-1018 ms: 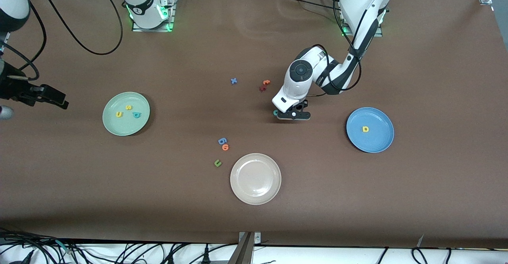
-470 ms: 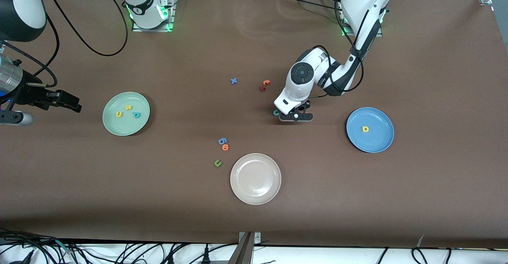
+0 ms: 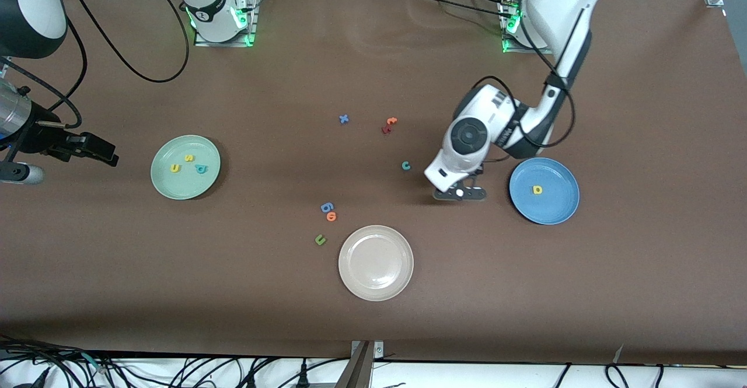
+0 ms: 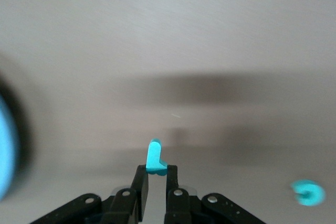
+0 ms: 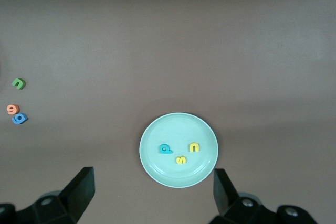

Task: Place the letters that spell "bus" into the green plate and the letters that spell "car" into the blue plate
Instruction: 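Lift the cyan L and carry it toward the blue plate, then lower the cyan L onto the blue plate and open the left gripper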

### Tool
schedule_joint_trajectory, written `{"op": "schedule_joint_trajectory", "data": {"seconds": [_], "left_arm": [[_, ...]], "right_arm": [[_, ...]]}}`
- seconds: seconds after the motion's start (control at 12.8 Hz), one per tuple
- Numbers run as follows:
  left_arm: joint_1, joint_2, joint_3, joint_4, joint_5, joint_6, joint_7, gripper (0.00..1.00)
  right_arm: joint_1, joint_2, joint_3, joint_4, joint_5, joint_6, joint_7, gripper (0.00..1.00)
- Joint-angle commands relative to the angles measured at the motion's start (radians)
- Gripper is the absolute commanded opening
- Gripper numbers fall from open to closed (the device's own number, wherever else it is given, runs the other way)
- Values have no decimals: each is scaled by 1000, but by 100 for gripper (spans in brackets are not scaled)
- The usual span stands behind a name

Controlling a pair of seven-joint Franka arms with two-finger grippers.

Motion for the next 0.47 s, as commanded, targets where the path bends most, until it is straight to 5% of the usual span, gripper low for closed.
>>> {"op": "schedule_joint_trajectory", "data": {"seconds": [0.0,0.39], "left_arm": [[90,-33,-12,0,35,-71,147,12],[254,-48,-12,0,38,-122,483,12]], "right_arm": [[1,-7,2,5,-11,-3,20,100],[-2,-7,1,5,-8,-9,23,100]]}}
